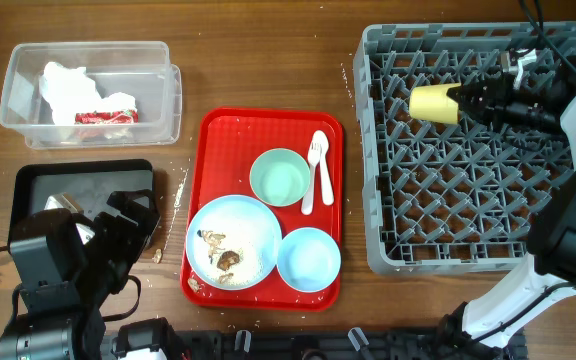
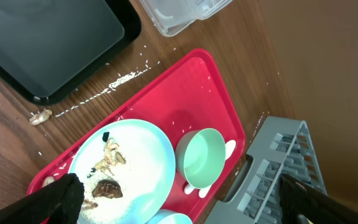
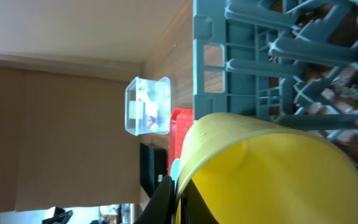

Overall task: Sort waste into correct bins and load items into the dishwasher rack
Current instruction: 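Lift the yellow cup and carry it right over the grey rack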

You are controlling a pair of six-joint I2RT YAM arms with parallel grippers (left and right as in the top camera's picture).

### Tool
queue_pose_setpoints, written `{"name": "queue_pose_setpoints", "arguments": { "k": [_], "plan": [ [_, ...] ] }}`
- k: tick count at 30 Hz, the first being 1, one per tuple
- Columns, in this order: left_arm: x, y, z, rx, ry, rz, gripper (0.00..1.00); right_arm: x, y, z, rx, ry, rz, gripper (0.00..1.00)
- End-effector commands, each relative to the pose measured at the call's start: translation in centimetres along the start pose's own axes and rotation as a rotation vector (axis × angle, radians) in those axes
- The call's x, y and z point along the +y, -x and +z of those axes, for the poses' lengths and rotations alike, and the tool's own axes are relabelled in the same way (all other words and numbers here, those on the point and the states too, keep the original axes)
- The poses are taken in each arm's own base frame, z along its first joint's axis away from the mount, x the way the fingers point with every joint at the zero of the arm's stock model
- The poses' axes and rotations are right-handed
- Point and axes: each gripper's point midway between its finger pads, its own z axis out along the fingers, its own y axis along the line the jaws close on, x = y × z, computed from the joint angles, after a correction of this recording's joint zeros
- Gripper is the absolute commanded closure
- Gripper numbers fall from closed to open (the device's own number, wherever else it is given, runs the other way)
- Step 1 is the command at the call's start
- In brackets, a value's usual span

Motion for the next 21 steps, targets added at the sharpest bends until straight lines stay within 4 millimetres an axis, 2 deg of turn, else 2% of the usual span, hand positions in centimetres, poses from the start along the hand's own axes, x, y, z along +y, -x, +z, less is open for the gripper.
{"name": "queue_pose_setpoints", "arguments": {
  "k": [1, 4, 6, 9, 16, 19, 21],
  "plan": [
    [-0.1, -0.1, 0.0, 0.005, -0.009, 0.008, 0.00, 0.7, -0.6, 0.9, 0.027, 0.059, -0.004, 0.96],
    [-0.1, -0.1, 0.0, 0.005, -0.009, 0.008, 0.00, 0.9, -1.1, 2.0, 0.057, 0.049, -0.005, 0.95],
    [-0.1, -0.1, 0.0, 0.005, -0.009, 0.008, 0.00, -0.4, -1.3, 2.5, 0.067, -0.040, 0.048, 0.96],
    [-0.1, -0.1, 0.0, 0.005, -0.009, 0.008, 0.00, -1.7, -1.2, 2.3, 0.062, -0.113, 0.078, 0.96],
    [-0.1, -0.1, 0.0, 0.005, -0.009, 0.008, 0.00, -2.4, -1.0, 1.3, 0.044, -0.134, 0.103, 0.95],
    [-0.1, -0.1, 0.0, 0.005, -0.009, 0.008, 0.00, -4.0, -1.0, 1.0, 0.038, -0.229, 0.123, 0.95],
    [-0.1, -0.1, 0.0, 0.005, -0.009, 0.008, 0.00, -4.4, -1.0, 0.8, 0.037, -0.248, 0.122, 0.95]
  ]
}}
